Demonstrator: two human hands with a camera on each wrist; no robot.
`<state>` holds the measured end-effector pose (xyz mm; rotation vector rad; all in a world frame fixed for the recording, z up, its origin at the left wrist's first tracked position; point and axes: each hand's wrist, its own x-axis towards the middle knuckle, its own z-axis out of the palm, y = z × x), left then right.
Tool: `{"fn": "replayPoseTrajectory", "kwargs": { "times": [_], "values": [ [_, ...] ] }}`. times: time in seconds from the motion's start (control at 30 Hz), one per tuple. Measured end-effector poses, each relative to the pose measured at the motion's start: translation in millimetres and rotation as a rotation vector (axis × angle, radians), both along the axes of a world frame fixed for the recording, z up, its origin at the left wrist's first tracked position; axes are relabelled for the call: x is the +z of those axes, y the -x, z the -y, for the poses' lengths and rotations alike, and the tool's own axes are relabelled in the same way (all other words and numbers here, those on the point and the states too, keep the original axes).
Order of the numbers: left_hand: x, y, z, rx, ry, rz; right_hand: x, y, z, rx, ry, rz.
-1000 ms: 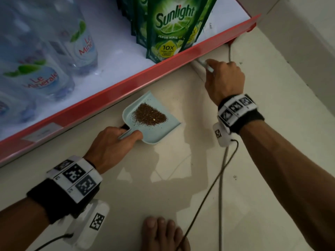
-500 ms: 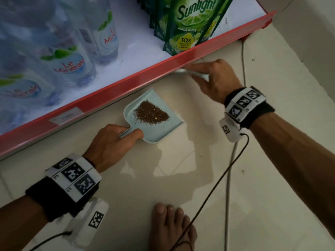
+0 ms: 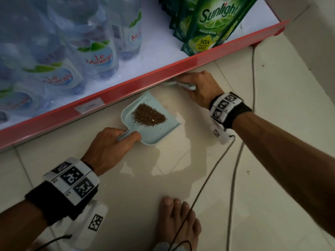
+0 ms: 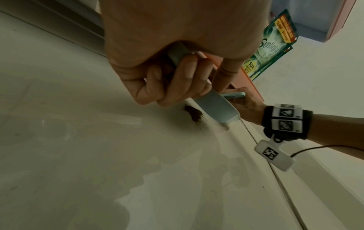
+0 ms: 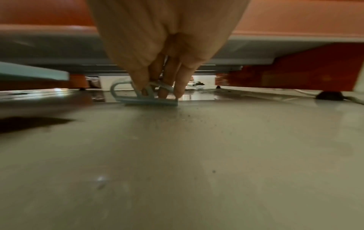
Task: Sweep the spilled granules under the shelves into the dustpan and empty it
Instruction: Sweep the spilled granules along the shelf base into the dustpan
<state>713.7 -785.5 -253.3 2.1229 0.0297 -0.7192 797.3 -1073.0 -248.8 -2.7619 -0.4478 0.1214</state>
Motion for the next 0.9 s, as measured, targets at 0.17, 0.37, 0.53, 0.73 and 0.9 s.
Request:
{"fn": "replayPoseTrajectory", "kwargs": {
  "times": [0.17,0.37,0.53,0.73,0.9],
  "values": [
    [1.6,9.0,-8.1,-0.018,0.024,0.003,17.6,23.3,28.8,0.009,-0.033,0.151],
    [2.3,10.9,-3.1,-0.045,0.061,0.015,12.3,16.0,55.8,-0.691,0.242,0.026],
    [0.0,16.4,-6.3,-0.057,0.054,0.014,3.5,52.4,-12.8,-0.373,0.091,-0.048],
    [-1.8,21.8,-24.8,-0.035,0.052,0.031,20.2,70.5,-9.4,-0.334,0.013,0.122],
    [-4.5,24.8,-35.9,-0.016,0.053,0.017,19.9,51.6,39.2,-0.76,0.259,0.067]
  ]
}}
